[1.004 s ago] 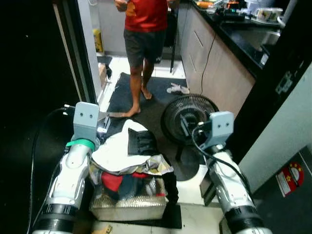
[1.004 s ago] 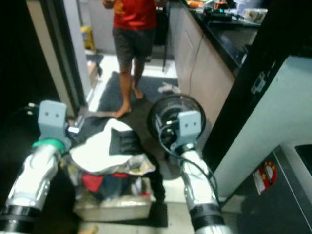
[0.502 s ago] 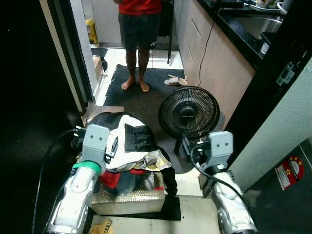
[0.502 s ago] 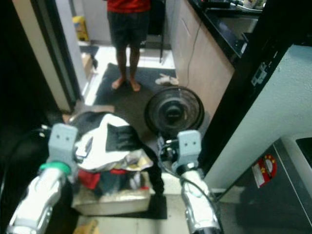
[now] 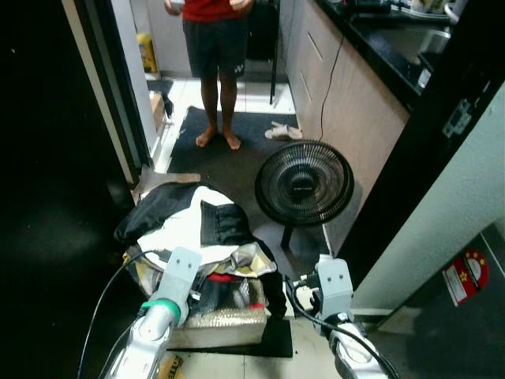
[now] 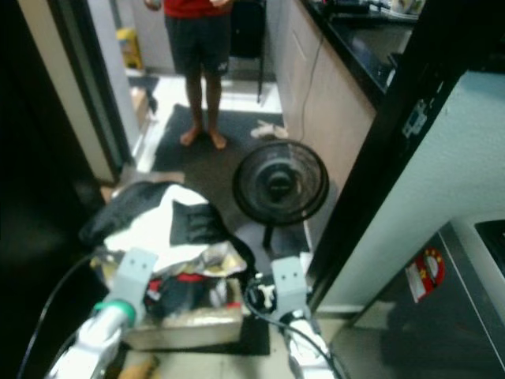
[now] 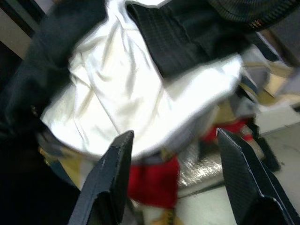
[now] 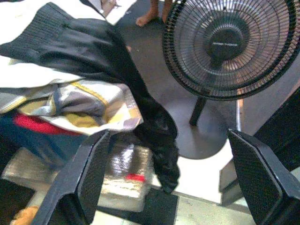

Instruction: Clothes washing

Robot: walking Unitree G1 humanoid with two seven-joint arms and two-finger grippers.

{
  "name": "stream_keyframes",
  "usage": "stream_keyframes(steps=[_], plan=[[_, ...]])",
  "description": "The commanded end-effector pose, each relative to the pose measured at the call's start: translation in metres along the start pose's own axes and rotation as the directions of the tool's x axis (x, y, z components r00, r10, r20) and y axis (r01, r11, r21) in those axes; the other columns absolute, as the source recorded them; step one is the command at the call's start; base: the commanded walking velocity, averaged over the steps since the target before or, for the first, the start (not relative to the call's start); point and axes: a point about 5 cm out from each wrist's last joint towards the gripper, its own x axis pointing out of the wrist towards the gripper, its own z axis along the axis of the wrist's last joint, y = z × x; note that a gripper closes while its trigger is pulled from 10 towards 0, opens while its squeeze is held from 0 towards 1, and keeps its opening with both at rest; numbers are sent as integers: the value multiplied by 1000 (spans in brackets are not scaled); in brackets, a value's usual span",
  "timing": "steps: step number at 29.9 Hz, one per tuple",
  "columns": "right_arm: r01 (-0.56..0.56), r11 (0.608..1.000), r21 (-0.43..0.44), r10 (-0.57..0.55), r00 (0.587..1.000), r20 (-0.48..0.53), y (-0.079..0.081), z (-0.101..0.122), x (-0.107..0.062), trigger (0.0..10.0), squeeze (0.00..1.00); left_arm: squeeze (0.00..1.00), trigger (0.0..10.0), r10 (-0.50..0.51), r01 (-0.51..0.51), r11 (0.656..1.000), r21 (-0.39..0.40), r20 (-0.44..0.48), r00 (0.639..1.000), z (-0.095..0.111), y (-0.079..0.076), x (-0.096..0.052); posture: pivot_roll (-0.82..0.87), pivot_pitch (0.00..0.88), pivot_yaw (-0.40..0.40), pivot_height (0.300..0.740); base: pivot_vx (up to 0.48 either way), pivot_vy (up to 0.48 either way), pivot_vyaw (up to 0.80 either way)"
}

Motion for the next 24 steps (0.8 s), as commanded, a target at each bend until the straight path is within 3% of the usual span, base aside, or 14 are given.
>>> stream_keyframes(steps=[1,7,10,13,17,24], plan=[[27,1000,-4,-27,999,-21,-5,-4,0,10000,0,0,10000,12,-12,1000,1,-28,1000,-6,0,1,32,118,45,740,0,0,0],[28,999,-16,-27,999,33,-2,14,17,10000,0,0,10000,84,-84,996,0,48,995,20,24,10,61,144,58,740,0,0,0],[25,999,30,-28,993,112,-1,29,18,10000,0,0,10000,123,-116,992,-56,135,983,36,33,0,55,97,50,740,0,0,0],[10,998,68,-24,980,199,1,44,15,10000,0,0,10000,144,-121,985,-120,208,967,45,35,-13,57,65,41,740,0,0,0],[2,997,79,-19,976,218,3,47,14,10000,0,0,10000,151,-124,984,-130,222,963,45,35,-16,59,58,31,740,0,0,0],[-57,993,106,27,965,262,21,61,19,10000,0,0,10000,173,-139,980,-142,263,949,54,32,-16,55,35,-6,740,0,0,0]])
